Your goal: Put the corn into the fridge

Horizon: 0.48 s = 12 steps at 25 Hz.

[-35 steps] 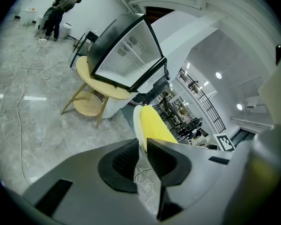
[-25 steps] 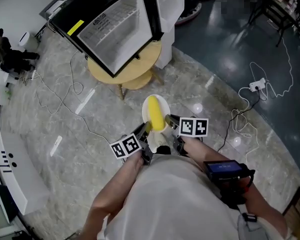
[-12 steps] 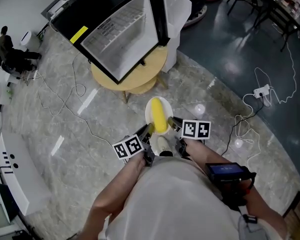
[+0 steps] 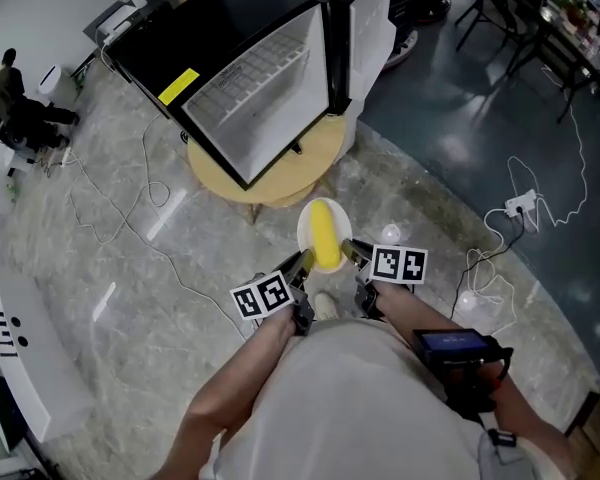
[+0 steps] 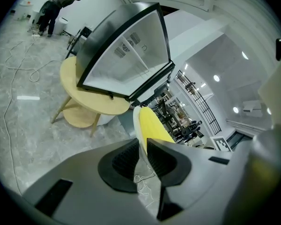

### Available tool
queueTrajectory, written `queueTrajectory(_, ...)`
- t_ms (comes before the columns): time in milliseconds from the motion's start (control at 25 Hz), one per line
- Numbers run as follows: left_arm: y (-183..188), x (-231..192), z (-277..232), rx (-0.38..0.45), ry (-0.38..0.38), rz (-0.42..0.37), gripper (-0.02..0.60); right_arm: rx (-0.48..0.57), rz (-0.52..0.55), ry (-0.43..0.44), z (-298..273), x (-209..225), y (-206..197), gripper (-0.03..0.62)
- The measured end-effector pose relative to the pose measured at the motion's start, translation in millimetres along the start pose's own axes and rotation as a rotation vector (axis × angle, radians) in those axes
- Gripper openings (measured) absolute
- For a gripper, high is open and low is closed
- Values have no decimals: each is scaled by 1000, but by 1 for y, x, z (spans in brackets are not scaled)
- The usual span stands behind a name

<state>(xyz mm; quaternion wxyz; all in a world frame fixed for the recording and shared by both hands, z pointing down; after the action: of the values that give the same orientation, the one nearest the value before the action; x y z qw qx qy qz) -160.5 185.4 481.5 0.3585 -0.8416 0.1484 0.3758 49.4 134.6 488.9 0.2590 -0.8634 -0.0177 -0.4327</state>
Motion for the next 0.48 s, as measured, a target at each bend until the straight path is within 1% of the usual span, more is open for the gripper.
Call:
queueTrajectory(160, 14, -6, -3, -5, -11, 13, 61, -1, -5, -7, -10, -6, 9, 52)
queueTrajectory(280, 25, -8, -5, 3, -20, 7, 60, 9, -5, -5, -18, -10, 18, 52)
queueTrajectory(480, 44, -17, -9, 23, -12, 7, 61, 6, 3, 11, -36, -17, 31, 52)
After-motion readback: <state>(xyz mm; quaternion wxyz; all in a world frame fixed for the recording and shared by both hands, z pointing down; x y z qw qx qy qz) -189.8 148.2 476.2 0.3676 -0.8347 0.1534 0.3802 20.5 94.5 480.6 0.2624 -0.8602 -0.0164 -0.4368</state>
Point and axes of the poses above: the fingertips, and each gripper's own axes: z backward along the fingers, x to its right, y out of its top, the point moved 9 cm from there along z, backward along the fingers, and after that the axes turned 2 degrees about y, right-handed, at the moved point
